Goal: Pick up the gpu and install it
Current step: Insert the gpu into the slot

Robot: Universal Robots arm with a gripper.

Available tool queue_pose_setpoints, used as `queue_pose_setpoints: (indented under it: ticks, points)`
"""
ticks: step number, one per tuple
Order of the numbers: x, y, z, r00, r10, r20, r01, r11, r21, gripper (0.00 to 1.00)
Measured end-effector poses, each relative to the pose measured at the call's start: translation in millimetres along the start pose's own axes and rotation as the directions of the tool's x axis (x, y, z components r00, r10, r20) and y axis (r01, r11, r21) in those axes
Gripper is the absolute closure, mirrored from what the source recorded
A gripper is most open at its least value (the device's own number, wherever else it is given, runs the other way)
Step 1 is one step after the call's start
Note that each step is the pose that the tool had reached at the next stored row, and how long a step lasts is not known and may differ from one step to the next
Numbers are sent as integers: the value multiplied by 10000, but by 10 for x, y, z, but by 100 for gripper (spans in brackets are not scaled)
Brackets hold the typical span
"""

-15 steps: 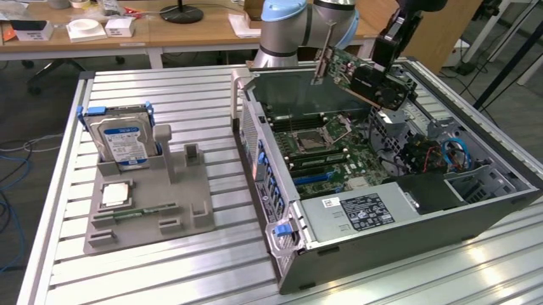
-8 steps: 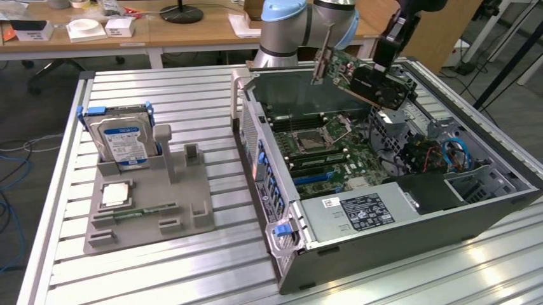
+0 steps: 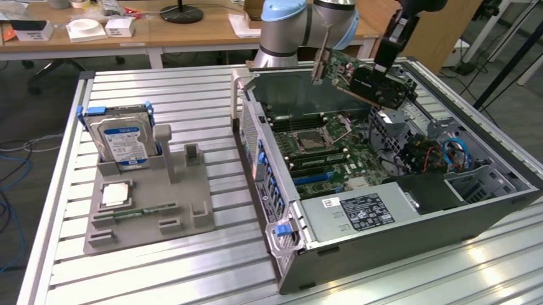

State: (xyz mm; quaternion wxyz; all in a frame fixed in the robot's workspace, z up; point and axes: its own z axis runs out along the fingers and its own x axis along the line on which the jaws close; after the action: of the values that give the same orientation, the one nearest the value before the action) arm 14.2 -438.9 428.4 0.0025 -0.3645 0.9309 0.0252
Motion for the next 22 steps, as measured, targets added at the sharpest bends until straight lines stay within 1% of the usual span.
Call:
queue_pose_setpoints:
  ticks: [5, 10, 16, 22]
  points:
    - [0, 0, 0, 9992, -406, -18, 406, 9992, -10, 74]
    - [0, 0, 0, 9964, -853, -38, 853, 9964, -21, 74]
    - [0, 0, 0, 9900, -1410, -61, 1410, 9900, -36, 74]
    - [0, 0, 0, 9806, -1960, -83, 1960, 9806, -54, 74]
